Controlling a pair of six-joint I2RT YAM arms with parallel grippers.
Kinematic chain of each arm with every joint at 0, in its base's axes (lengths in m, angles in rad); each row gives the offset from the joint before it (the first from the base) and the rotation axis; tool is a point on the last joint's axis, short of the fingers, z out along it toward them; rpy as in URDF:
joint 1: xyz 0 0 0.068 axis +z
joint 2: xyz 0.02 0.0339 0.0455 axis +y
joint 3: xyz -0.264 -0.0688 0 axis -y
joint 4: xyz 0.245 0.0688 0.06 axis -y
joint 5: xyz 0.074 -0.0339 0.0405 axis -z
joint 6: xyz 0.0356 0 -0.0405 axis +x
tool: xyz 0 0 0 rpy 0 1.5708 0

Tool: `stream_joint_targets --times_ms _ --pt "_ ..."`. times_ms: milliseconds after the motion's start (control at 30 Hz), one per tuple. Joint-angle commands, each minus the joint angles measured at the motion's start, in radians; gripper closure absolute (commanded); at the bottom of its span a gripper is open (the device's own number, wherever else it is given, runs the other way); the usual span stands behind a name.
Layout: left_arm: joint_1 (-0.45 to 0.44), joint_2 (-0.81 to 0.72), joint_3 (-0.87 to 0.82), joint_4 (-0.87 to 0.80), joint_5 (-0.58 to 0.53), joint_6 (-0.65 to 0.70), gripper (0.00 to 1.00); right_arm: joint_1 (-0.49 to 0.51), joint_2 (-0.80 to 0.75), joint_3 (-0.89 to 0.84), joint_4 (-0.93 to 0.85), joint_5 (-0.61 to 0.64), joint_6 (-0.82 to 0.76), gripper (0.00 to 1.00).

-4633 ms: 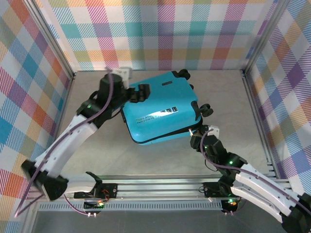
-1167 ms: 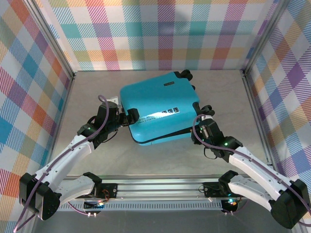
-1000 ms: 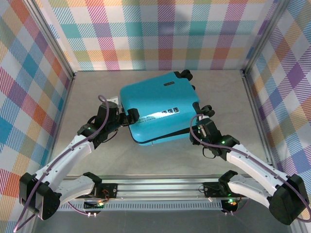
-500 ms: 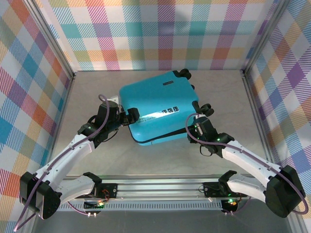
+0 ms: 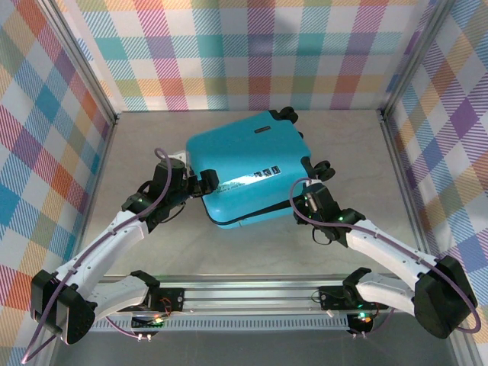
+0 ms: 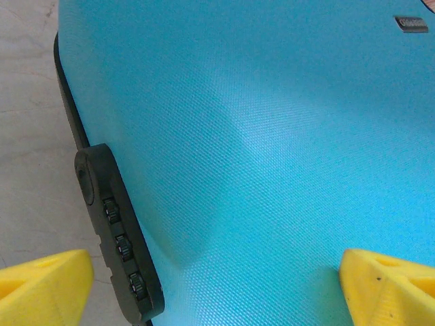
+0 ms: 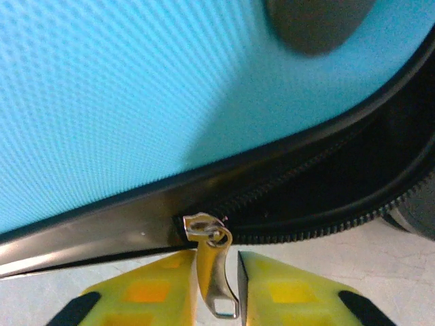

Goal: Pack the luggage

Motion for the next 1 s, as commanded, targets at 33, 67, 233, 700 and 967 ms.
stream_joint_targets --times_ms 33,67,233,700,967 --pt "0.003 -0.001 0.024 -0.052 -0.005 0.027 0.07 -0.004 -0.006 -0.042 0.014 -0.017 0.005 0.75" --pt "0.004 -0.001 0.025 -0.051 -0.002 0.027 0.07 -0.003 -0.008 -0.044 0.017 -0.017 0.004 0.77" --pt "0.003 -0.006 0.032 -0.054 0.01 0.032 0.07 -0.004 -0.031 -0.047 0.022 0.001 -0.002 0.86" --pt "-0.001 -0.029 0.138 -0.068 0.062 0.074 0.08 -0.004 -0.037 -0.034 0.034 0.009 -0.043 1.0" --pt "-0.19 0.042 0.191 0.097 0.121 0.057 0.09 -0.005 -0.056 -0.053 0.06 -0.021 -0.051 1.0"
